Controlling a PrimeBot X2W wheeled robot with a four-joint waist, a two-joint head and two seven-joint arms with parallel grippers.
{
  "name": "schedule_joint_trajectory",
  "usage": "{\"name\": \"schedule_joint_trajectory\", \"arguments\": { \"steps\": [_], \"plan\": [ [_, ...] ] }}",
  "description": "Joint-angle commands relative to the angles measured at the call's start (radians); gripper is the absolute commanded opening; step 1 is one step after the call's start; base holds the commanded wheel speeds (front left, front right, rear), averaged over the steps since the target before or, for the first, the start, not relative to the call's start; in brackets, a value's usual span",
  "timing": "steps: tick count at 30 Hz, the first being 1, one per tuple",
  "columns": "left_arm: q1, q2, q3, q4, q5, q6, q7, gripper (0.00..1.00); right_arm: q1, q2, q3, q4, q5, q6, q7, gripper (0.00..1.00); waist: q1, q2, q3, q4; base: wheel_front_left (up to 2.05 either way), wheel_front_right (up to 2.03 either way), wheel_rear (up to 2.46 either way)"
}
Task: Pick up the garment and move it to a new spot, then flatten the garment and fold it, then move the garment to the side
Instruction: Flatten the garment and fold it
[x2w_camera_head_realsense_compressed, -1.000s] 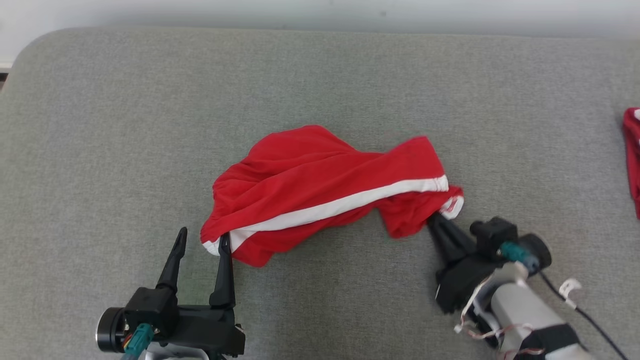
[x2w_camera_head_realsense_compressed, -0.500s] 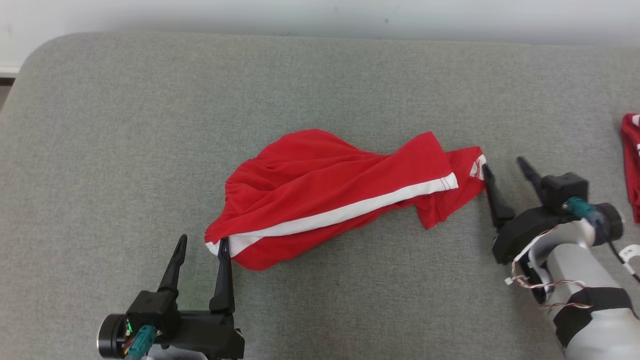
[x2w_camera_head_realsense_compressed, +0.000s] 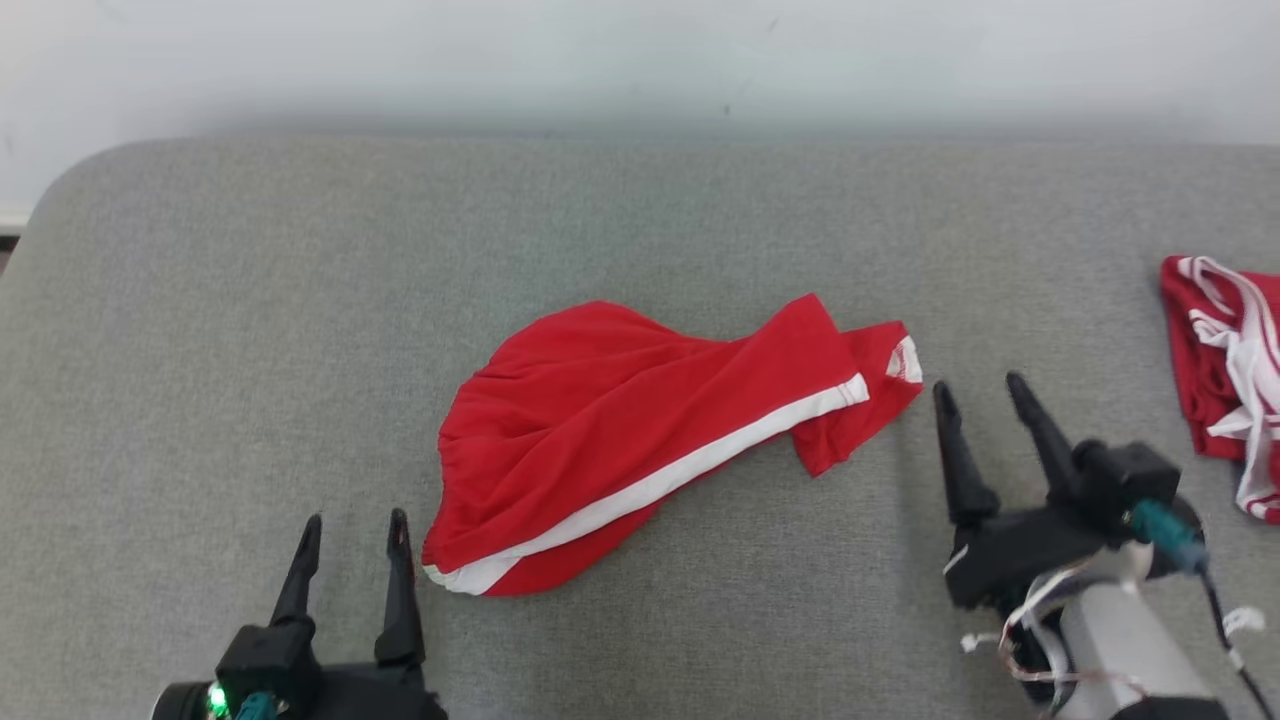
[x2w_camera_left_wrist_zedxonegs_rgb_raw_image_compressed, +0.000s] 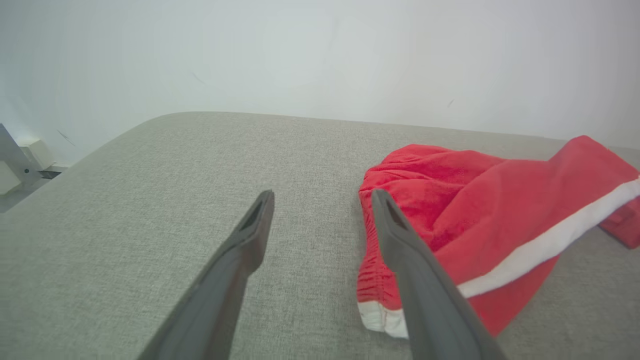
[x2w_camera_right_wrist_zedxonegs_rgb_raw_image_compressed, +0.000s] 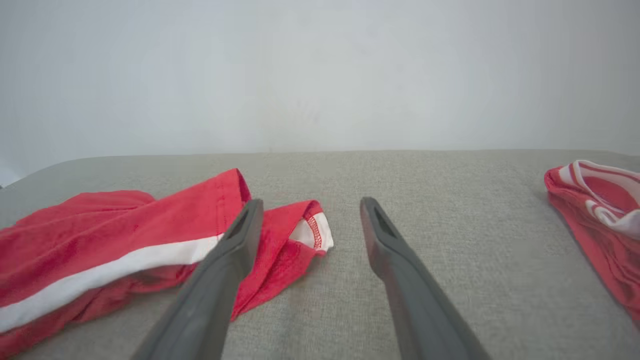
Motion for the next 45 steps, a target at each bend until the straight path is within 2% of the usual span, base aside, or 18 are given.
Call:
{"name": "schedule_joint_trajectory", "arguments": {
  "steps": [1,8,17,23,30,45],
  "plan": [
    [0.024,-0.001,0.012,-0.004,0.006,0.002,-0.003,1.0,0.036,0.015,-0.002,-0.03,-0.009,-0.003,-0.001,1.0,0.0,0.0,-0.038,-0.028,0.0,0.0,0.0],
    [0.077,-0.001,0.066,0.005,0.039,-0.005,-0.003,1.0,0.156,0.073,0.02,-0.157,-0.057,-0.003,-0.001,1.0,0.0,0.0,-0.094,-0.07,0.0,0.0,0.0],
    [0.13,-0.001,0.09,0.026,0.074,0.003,-0.003,1.0,0.251,0.116,0.082,-0.195,-0.115,-0.003,-0.001,1.0,0.0,0.0,-0.156,-0.101,0.0,0.0,0.0],
    [0.16,0.0,0.096,0.032,0.098,0.018,-0.003,1.0,0.301,0.149,0.026,-0.202,-0.132,-0.003,-0.001,1.0,0.0,0.0,-0.181,-0.113,0.0,0.0,0.0],
    [0.18,-0.001,0.124,0.046,0.111,0.007,-0.003,1.0,0.339,0.173,-0.016,-0.193,-0.15,-0.003,-0.001,1.0,0.0,0.0,-0.212,-0.129,0.0,0.0,0.0],
    [0.195,-0.001,0.1,0.039,0.079,0.006,-0.003,1.0,0.342,0.183,-0.063,-0.199,-0.154,-0.003,-0.001,1.0,0.0,0.0,-0.197,-0.121,0.0,0.0,0.0]
  ]
}}
